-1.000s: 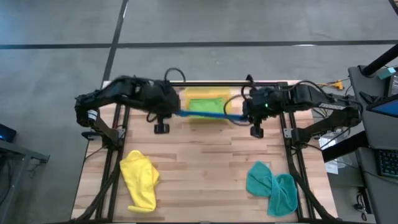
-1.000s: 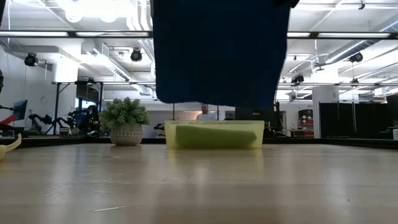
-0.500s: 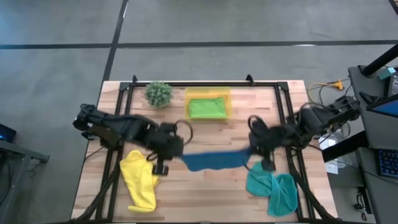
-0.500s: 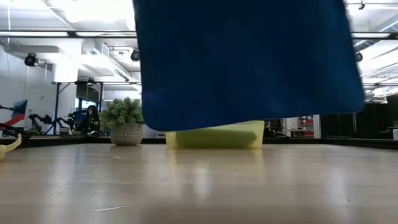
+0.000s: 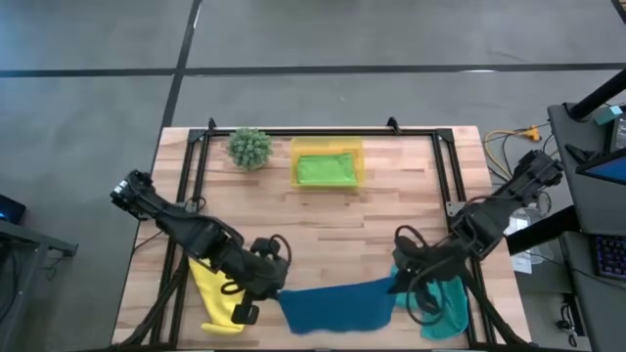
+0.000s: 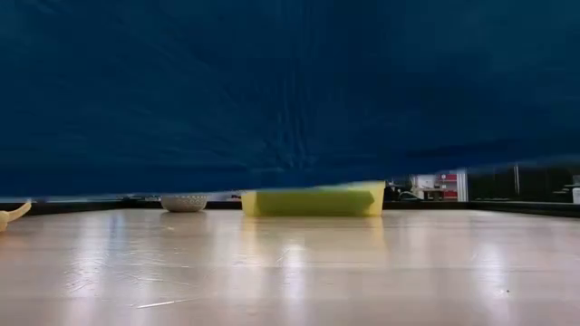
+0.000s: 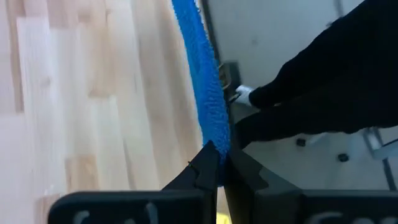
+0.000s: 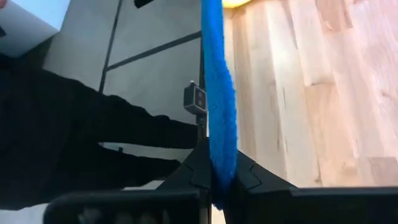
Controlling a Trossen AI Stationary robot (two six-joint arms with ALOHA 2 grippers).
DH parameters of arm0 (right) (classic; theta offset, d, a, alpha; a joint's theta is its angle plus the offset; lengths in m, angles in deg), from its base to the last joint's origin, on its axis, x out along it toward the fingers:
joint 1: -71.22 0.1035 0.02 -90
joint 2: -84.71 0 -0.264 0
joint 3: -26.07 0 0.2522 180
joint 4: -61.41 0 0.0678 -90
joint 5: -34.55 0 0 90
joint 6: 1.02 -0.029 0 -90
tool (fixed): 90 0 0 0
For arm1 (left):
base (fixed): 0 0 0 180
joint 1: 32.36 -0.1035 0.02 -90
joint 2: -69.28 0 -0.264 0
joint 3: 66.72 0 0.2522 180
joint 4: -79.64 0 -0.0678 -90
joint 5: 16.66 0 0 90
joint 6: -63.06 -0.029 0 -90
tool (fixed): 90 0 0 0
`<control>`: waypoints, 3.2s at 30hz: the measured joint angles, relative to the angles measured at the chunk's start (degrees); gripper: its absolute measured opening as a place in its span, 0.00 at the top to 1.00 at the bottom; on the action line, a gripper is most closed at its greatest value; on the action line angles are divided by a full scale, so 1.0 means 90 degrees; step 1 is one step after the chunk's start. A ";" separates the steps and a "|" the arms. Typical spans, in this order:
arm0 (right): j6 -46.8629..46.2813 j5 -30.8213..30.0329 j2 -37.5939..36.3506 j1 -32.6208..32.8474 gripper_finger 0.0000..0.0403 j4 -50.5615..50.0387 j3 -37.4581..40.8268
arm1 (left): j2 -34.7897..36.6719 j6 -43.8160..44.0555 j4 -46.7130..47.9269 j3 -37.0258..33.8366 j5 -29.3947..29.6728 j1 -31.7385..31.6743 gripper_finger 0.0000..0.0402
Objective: Fold microfiber towels
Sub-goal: Fold the blue towel
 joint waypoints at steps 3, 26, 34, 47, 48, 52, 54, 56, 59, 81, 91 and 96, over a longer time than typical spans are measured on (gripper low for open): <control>-0.0018 0.0108 0.0000 -0.0072 0.98 0.0745 0.0573 | 0.0014 -0.0123 -0.0204 -0.0549 -0.0027 -0.0002 1.00; 0.0707 0.0873 -0.0005 -0.2592 0.98 0.2280 0.3492 | 0.0512 -0.1252 -0.3086 -0.4618 0.0687 -0.1743 1.00; 0.1420 0.0848 -0.0005 -0.3803 0.98 0.2290 0.3808 | 0.0508 -0.1919 -0.3901 -0.5270 0.0690 -0.2952 1.00; 0.1892 0.0846 -0.0005 -0.5131 0.97 0.2297 0.4018 | 0.0505 -0.2219 -0.4987 -0.5900 0.0718 -0.4258 0.99; 0.1899 0.0848 -0.0005 -0.5196 0.96 0.2295 0.4018 | 0.0505 -0.2227 -0.5004 -0.5911 0.0724 -0.4317 0.97; 0.2010 0.0852 -0.0005 -0.5414 0.89 0.2294 0.3982 | 0.0503 -0.2229 -0.4983 -0.5967 0.0724 -0.4537 0.87; 0.2013 0.0850 -0.0005 -0.5504 0.84 0.2291 0.3976 | 0.0503 -0.2227 -0.4993 -0.5967 0.0751 -0.4626 0.81; 0.2022 0.0846 -0.0005 -0.5565 0.78 0.2287 0.3976 | 0.0505 -0.2222 -0.4985 -0.5967 0.0787 -0.4686 0.75; 0.2178 0.0898 -0.0078 -0.5562 0.71 0.2285 0.3976 | 0.0610 -0.2007 -0.4785 -0.5929 0.0640 -0.4719 0.67; 0.3027 -0.0388 -0.0277 -0.1215 0.66 0.2782 0.4047 | 0.0506 -0.1678 -0.5934 -0.5670 0.1676 -0.0579 0.64; 0.3033 -0.0393 0.0858 -0.0893 0.63 0.3101 0.3990 | -0.1091 -0.1498 -0.5962 -0.4765 0.1499 -0.0228 0.64; 0.3031 -0.0381 0.1215 -0.0893 0.63 0.3112 0.3860 | -0.1288 -0.1496 -0.5915 -0.4668 0.1496 -0.0281 0.64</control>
